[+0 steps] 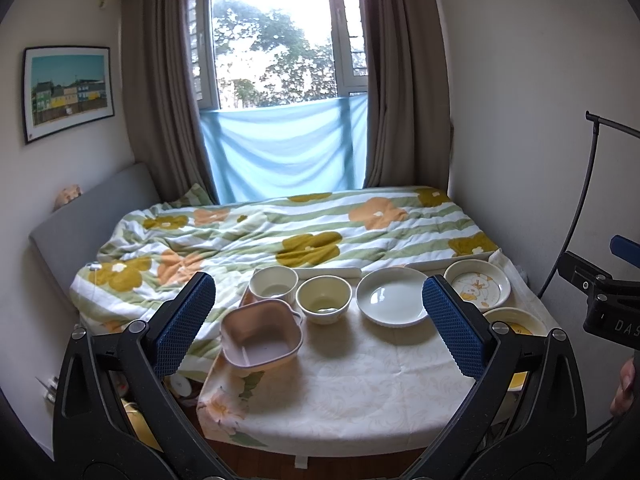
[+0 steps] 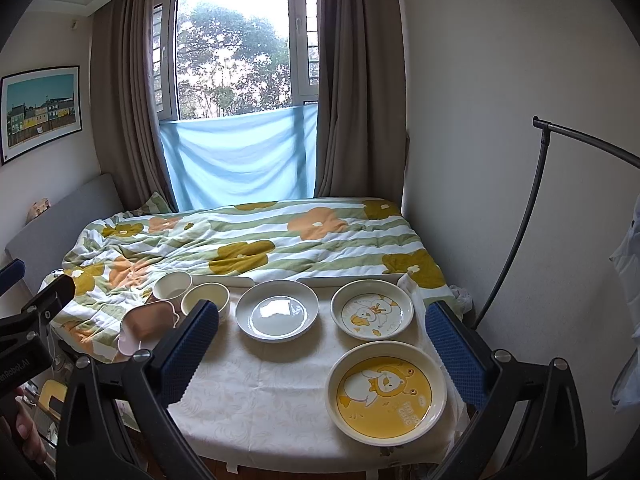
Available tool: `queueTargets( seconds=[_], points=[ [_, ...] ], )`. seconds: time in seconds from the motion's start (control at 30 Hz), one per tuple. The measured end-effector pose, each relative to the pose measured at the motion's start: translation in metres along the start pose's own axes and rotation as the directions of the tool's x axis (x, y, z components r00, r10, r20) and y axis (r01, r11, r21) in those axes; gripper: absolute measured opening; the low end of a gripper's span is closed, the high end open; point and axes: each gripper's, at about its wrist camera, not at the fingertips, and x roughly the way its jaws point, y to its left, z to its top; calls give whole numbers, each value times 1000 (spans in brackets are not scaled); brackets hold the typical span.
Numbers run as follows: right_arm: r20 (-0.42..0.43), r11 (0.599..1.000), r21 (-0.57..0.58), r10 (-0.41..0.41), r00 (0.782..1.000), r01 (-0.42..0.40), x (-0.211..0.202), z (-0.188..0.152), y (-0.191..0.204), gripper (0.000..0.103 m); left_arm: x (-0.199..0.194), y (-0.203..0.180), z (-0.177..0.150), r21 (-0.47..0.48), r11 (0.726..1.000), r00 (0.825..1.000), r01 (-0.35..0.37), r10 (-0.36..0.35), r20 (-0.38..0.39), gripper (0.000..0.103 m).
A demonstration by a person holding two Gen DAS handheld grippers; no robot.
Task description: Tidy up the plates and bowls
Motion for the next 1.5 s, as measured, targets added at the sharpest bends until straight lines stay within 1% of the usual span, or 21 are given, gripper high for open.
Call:
queueTargets(
  seconds=[0.2,0.33,0.37,0.4,0.47,0.57,0.6,0.7,0.8,0.87,1.0,1.07,1.13,1.2,1.27,1.3,1.33,1.4,1.43,1.47,1.5],
  points=[
    [-18,1000,5,-6,1000,6,6,-6,5,103,7,1,4,15,1000,999,15,-14,-35,103],
    [-49,999,24,-25,999,26,11,-8,8,103,22,-1,8,35,998,995,56,-53,-82,103],
    [-70,998,41,-36,997,39,16,-9,7,103,27,-2,7,41,997,993,71,-67,-97,103],
    [-70,998,41,-36,997,39,16,-9,7,103,33,-3,6,46,995,990,88,-82,-113,103],
    [-102,996,60,-58,993,64,22,-11,5,103,49,-9,2,59,989,980,135,-125,-155,103],
    [-164,990,95,-84,983,101,31,-19,-6,103,79,-27,-8,82,972,954,220,-197,-228,103],
    [-184,988,109,-91,979,112,36,-24,-10,103,91,-35,-14,91,964,942,250,-221,-253,103],
    [-264,977,152,-107,958,151,55,-48,-30,103,129,-64,-32,117,938,897,327,-269,-350,103],
    [-355,962,201,-106,929,186,75,-79,-60,103,163,-95,-50,123,904,845,410,-326,-423,103],
    [-393,949,245,-88,915,197,85,-95,-80,103,183,-115,-62,128,882,815,454,-352,-460,103],
    [-461,927,317,-32,887,198,108,-126,-115,103,218,-155,-89,155,845,760,512,-361,-541,103],
    [-475,915,358,7,880,186,118,-139,-131,103,235,-171,-102,156,822,722,548,-371,-584,103],
    [-477,900,403,53,877,165,128,-150,-146,103,250,-188,-115,145,796,678,588,-387,-625,103],
    [-474,888,437,91,876,144,136,-156,-158,102,263,-203,-127,125,769,630,627,-406,-662,103],
    [-463,875,467,124,878,123,145,-161,-170,96,273,-213,-135,115,750,599,652,-416,-685,102],
    [-462,869,481,141,875,114,150,-163,-175,86,277,-219,-139,116,744,588,658,-411,-697,102],
    [-464,862,496,158,871,107,155,-165,-182,77,280,-223,-141,114,739,576,664,-409,-708,98],
    [-465,859,501,169,869,101,162,-168,-189,70,286,-230,-145,102,727,551,679,-413,-725,83],
    [-465,859,502,175,868,96,167,-168,-193,65,291,-233,-147,98,722,540,684,-412,-734,81],
    [-464,858,505,180,867,93,170,-168,-196,62,294,-236,-149,95,720,532,688,-410,-741,76],
    [-462,855,512,189,867,86,172,-169,-199,57,297,-238,-151,91,717,523,691,-408,-748,69]
  ],
)
